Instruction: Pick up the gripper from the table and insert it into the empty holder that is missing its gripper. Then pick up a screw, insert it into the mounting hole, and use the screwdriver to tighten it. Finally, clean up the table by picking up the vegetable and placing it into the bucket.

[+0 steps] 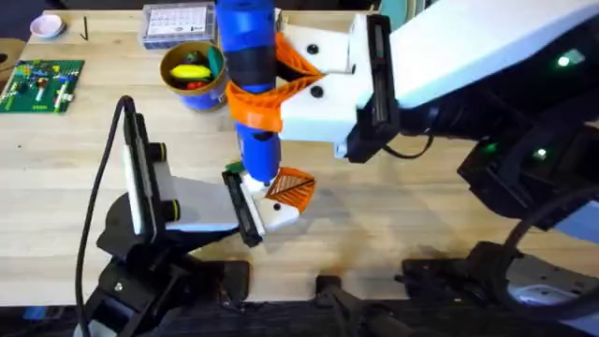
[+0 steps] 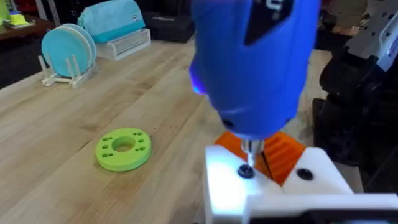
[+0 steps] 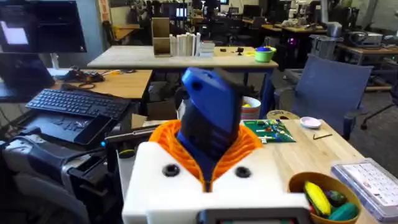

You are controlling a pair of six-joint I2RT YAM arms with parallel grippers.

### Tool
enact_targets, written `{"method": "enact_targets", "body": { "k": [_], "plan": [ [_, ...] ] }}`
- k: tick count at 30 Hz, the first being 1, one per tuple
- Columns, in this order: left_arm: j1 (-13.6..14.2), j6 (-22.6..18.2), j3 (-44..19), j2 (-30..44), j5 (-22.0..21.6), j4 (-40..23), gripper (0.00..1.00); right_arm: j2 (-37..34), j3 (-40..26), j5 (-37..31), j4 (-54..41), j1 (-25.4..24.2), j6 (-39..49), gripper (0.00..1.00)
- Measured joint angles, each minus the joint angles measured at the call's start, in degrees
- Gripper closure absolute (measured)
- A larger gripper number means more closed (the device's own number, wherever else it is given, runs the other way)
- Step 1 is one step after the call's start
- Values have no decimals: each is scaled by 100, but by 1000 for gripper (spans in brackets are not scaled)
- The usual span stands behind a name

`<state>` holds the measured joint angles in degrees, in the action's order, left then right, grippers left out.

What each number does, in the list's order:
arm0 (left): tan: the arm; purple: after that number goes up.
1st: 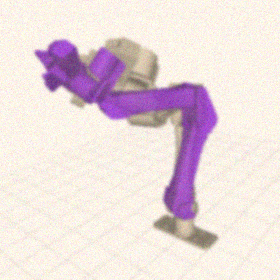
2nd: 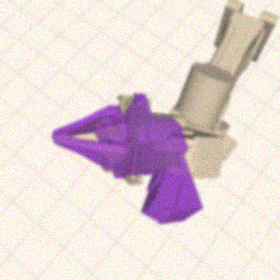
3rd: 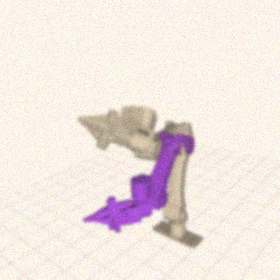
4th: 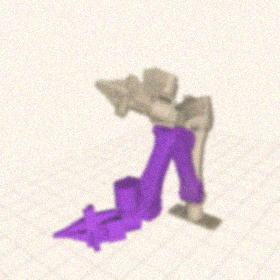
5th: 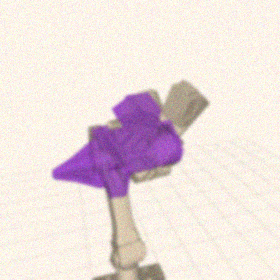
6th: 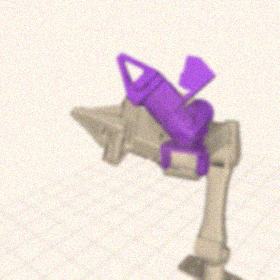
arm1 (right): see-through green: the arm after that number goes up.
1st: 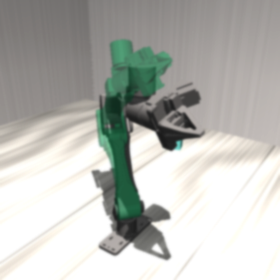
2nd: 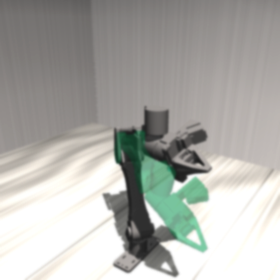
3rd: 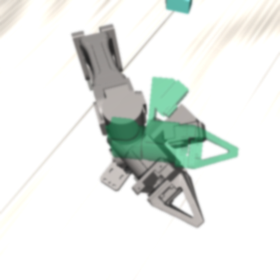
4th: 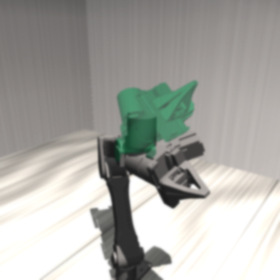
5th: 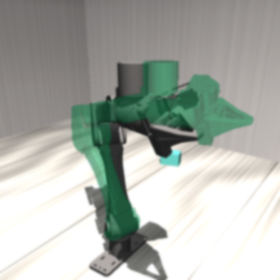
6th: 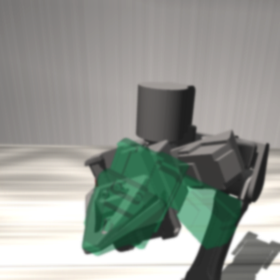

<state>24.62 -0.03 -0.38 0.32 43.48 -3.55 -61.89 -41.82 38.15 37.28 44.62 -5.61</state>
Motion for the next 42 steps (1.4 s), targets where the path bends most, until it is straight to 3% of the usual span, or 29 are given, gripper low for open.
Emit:
{"method": "enact_targets", "body": {
  "k": [42],
  "plan": [
    [0, 2, 0, 0, 2, -2, 997, -74, 0, -46, -99, 0, 166, 979]
  ]
}}
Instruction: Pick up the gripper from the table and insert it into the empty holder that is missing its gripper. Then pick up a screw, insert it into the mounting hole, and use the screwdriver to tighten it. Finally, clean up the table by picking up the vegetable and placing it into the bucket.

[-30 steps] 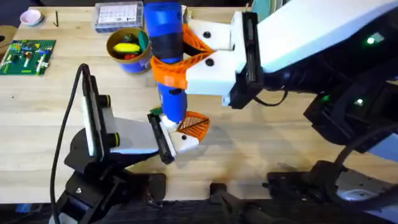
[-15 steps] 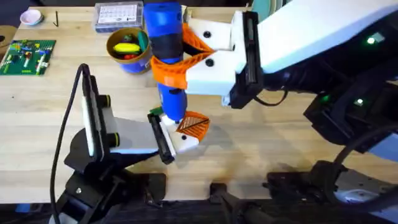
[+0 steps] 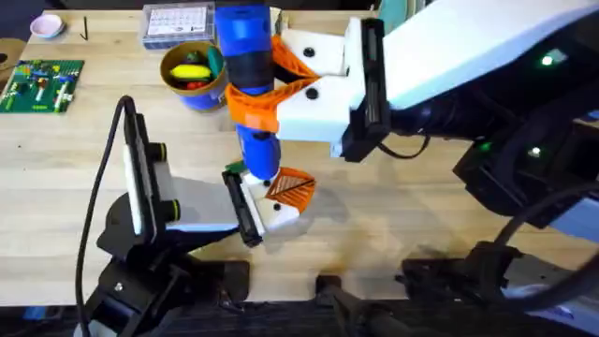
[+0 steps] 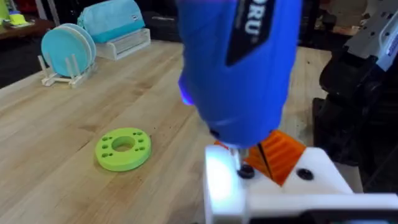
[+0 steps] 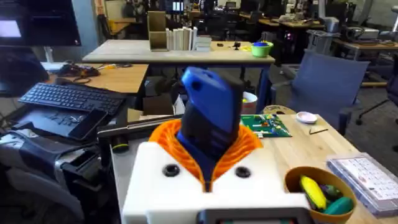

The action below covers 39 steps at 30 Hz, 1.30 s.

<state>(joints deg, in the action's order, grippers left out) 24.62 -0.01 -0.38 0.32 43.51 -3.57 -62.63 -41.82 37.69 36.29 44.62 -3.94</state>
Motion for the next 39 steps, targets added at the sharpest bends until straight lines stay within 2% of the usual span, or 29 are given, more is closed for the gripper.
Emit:
{"method": "enact_targets", "body": {
  "k": [11, 39],
  "plan": [
    [0, 0, 0, 0, 0, 0, 997, 0, 0, 4, 361, 0, -31, 979],
    [0, -2, 0, 0, 0, 0, 997, 0, 0, 4, 42, 0, -79, 979]
  ]
}}
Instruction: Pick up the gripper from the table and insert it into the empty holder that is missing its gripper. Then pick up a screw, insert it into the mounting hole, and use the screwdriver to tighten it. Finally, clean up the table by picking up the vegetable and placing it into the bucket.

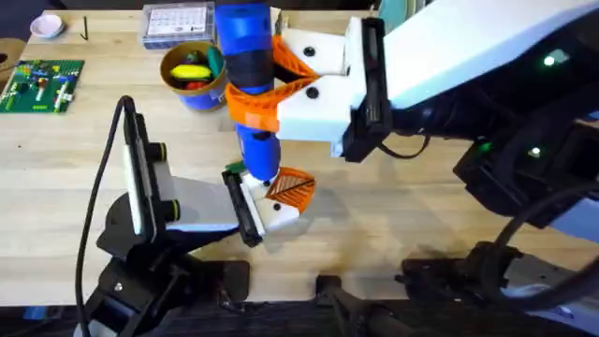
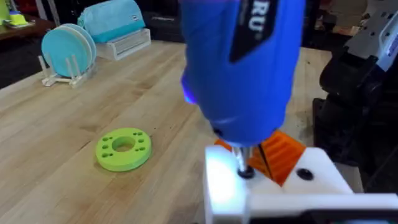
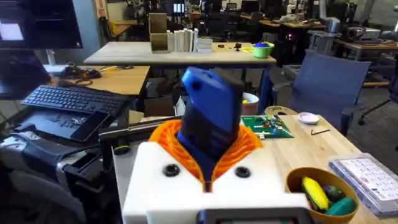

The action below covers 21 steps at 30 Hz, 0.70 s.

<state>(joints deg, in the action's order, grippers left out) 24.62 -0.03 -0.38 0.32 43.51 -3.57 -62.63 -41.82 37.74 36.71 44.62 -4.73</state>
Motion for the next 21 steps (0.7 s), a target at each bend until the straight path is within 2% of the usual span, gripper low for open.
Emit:
{"method": "enact_targets", "body": {
  "k": [21],
  "plan": [
    [0, 2, 0, -2, 0, 0, 997, 39, 0, 0, -207, 0, -73, 979]
  ]
}}
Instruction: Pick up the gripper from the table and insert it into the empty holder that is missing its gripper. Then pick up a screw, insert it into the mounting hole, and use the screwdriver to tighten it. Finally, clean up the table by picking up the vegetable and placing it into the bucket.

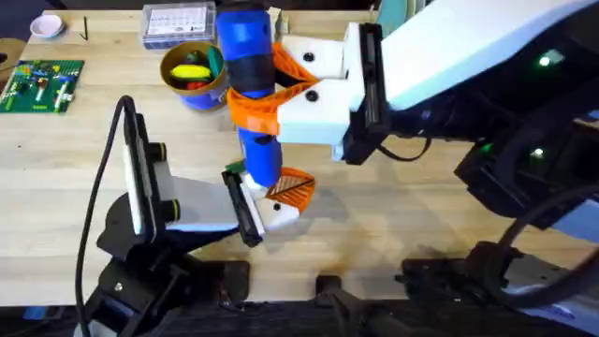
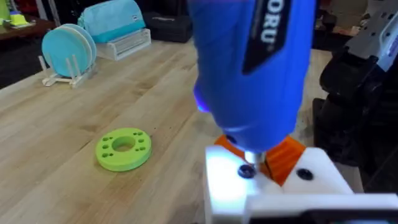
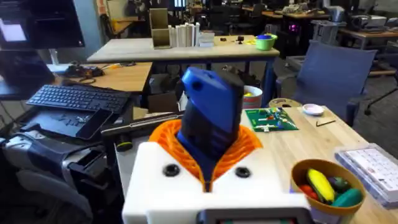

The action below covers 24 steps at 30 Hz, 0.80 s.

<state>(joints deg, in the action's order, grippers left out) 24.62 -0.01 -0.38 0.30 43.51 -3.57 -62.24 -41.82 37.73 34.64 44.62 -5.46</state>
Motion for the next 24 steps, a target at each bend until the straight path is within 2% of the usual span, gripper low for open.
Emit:
{"method": "enact_targets", "body": {
  "k": [24],
  "plan": [
    [0, -1, 0, 2, 0, 0, 997, 197, 0, 0, 88, 0, 121, 979]
  ]
}}
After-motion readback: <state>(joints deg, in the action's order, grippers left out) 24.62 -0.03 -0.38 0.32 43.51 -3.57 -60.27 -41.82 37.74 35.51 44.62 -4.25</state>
